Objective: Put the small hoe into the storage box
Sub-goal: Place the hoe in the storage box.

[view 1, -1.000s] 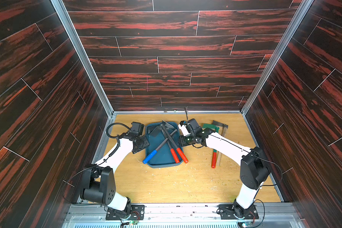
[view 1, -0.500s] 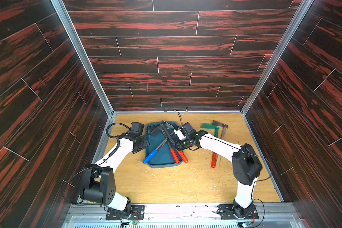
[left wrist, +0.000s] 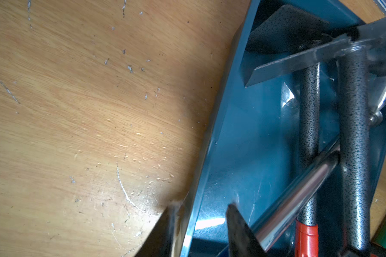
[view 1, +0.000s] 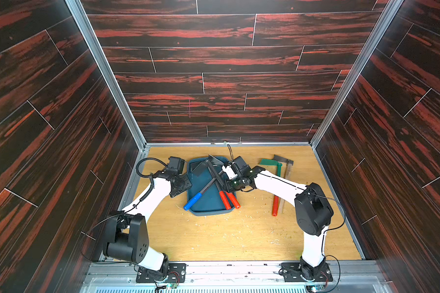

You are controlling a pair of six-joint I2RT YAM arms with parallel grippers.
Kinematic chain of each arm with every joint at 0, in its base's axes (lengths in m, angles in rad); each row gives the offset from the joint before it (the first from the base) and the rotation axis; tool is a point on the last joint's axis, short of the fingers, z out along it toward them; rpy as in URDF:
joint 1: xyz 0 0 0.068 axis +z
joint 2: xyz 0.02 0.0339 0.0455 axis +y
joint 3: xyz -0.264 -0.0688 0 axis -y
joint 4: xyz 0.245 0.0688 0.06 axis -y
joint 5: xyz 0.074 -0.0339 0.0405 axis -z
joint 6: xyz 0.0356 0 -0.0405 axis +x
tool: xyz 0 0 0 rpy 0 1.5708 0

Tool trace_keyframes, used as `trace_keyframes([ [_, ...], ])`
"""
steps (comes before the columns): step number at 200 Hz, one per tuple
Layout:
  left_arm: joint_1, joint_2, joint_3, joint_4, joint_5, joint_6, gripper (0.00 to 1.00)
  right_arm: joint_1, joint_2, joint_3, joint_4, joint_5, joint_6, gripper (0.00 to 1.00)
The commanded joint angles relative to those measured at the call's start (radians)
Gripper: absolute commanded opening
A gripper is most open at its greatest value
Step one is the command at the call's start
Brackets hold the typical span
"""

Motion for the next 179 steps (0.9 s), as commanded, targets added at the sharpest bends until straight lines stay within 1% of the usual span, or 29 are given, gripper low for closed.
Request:
trace_keyframes([
  [1, 0.004, -0.024, 0.015, -0.008, -0.005, 0.004, 0.42, 0.015, 0.004, 0.037, 0.048, -0.056, 0.05, 0.0],
  [43, 0.005, -0.024, 0.012, -0.005, 0.001, 0.003, 0.42, 0.025, 0.011, 0.008, 0.124, -0.078, 0.117, 0.0],
  [88, 0.005, -0.023, 0.015, -0.006, 0.007, 0.005, 0.42, 0.028, 0.049, 0.025, 0.14, -0.093, 0.126, 0.0],
  [106, 0.005, -0.028, 0.02, -0.008, 0.011, 0.005, 0.42, 0.028, 0.066, 0.035, 0.122, -0.07, 0.117, 0.06],
  [119, 0.004, -0.035, 0.021, -0.009, 0.009, 0.005, 0.42, 0.027, 0.079, 0.041, 0.107, -0.05, 0.109, 0.12],
  [137, 0.005, -0.041, 0.024, -0.016, 0.006, 0.006, 0.42, 0.028, 0.087, 0.036, 0.1, -0.035, 0.101, 0.14],
  [156, 0.004, -0.05, 0.023, -0.015, 0.008, 0.007, 0.43, 0.027, 0.092, 0.033, 0.093, -0.023, 0.1, 0.2],
  [165, 0.005, -0.053, 0.023, -0.019, 0.005, 0.007, 0.43, 0.027, 0.092, 0.033, 0.087, -0.013, 0.096, 0.22],
  [179, 0.005, -0.061, 0.022, -0.019, -0.003, 0.01, 0.47, 0.028, 0.089, 0.036, 0.073, 0.003, 0.089, 0.27],
])
